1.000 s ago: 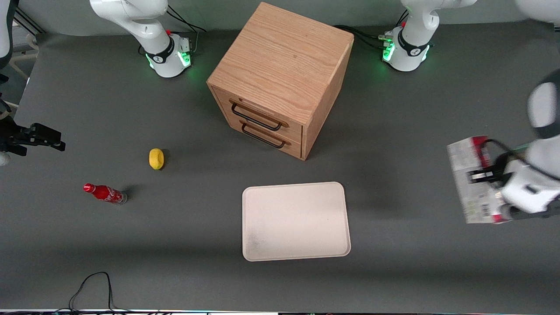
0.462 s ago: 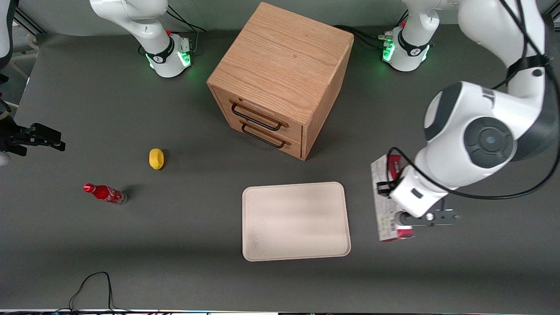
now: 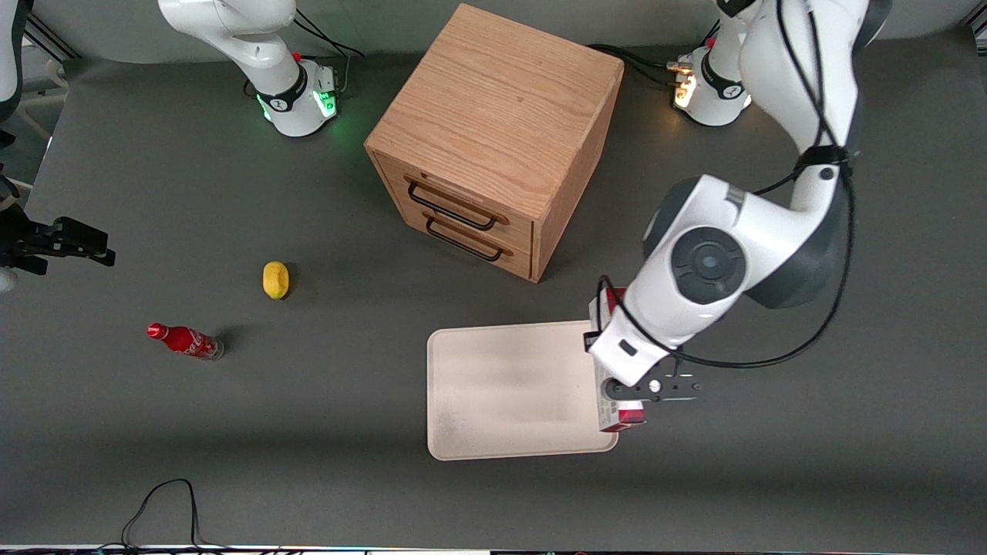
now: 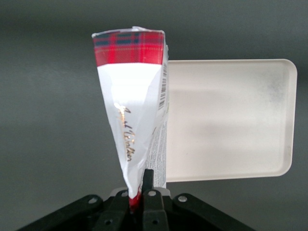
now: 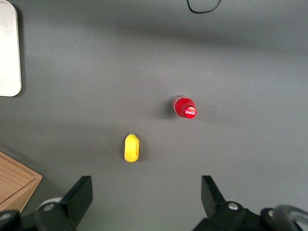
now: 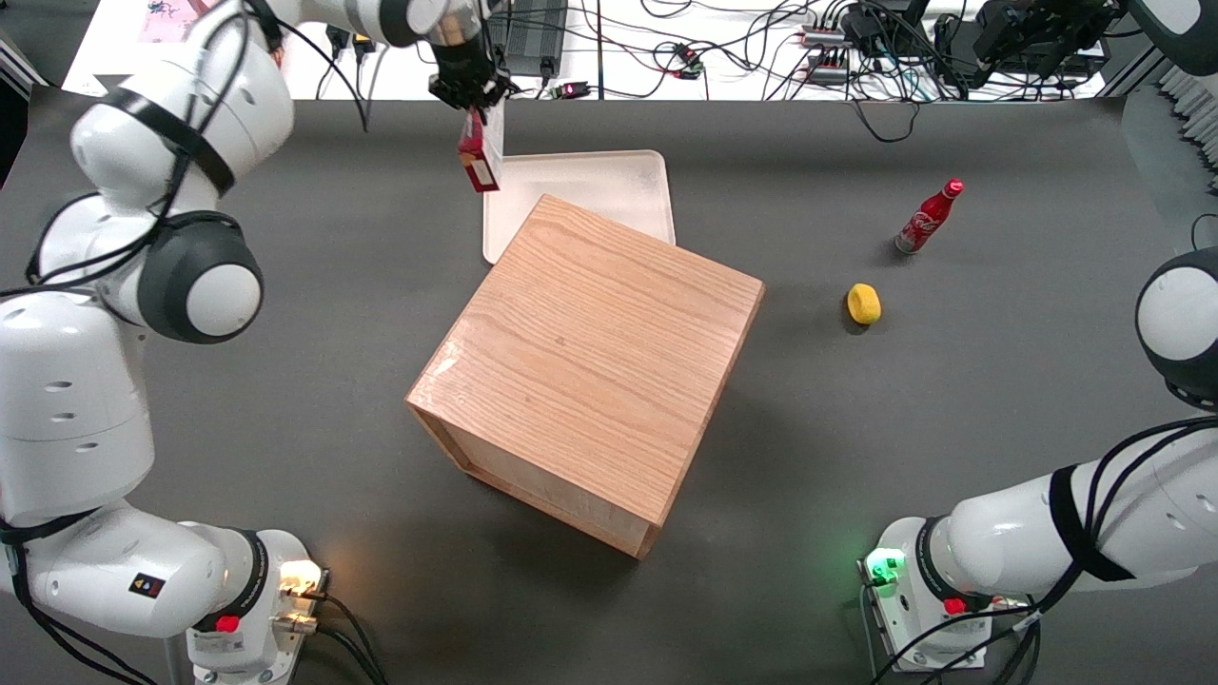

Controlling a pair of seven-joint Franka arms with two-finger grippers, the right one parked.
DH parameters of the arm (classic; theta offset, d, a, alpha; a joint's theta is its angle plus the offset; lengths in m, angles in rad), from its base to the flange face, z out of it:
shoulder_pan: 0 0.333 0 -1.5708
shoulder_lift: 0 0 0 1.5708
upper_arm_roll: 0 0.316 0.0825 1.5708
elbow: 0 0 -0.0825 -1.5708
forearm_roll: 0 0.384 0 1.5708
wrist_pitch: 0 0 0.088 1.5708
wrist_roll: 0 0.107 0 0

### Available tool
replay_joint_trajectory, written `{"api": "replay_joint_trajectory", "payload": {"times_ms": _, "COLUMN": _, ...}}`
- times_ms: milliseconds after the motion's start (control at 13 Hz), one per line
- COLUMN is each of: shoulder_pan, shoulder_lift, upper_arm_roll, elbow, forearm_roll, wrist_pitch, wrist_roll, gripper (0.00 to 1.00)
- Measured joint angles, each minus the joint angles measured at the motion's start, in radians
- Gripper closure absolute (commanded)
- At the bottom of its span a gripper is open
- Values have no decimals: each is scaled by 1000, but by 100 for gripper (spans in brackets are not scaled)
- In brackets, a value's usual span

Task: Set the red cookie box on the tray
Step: 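Carry the held cookie box with the left gripper toward the white tray, then lower the cookie box onto the tray and open the left gripper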

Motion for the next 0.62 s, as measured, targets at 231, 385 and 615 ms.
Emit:
{"api": "replay_joint_trajectory", "payload": {"times_ms": 231, "shoulder_pan": -4, "shoulder_lift": 70, "upper_arm_roll": 12, "elbow": -4, "forearm_roll": 40, "wrist_pitch": 61, "wrist_roll": -7, "gripper": 100}}
{"api": "replay_joint_trajectory", "payload": {"times_ms": 385, "shoulder_pan": -2, "shoulder_lift": 121, "upper_arm_roll": 19, "elbow": -43, "forearm_roll": 78, "wrist_pitch": 164, "wrist_roll": -7, "gripper": 100}}
{"api": "replay_joint_trajectory", "payload": {"times_ms": 615, "shoulder_pan": -2, "shoulder_lift": 170, "upper_arm_roll": 22, "elbow": -106, "forearm_roll": 97, "wrist_pitch": 273, "wrist_roll": -7, "gripper": 100}}
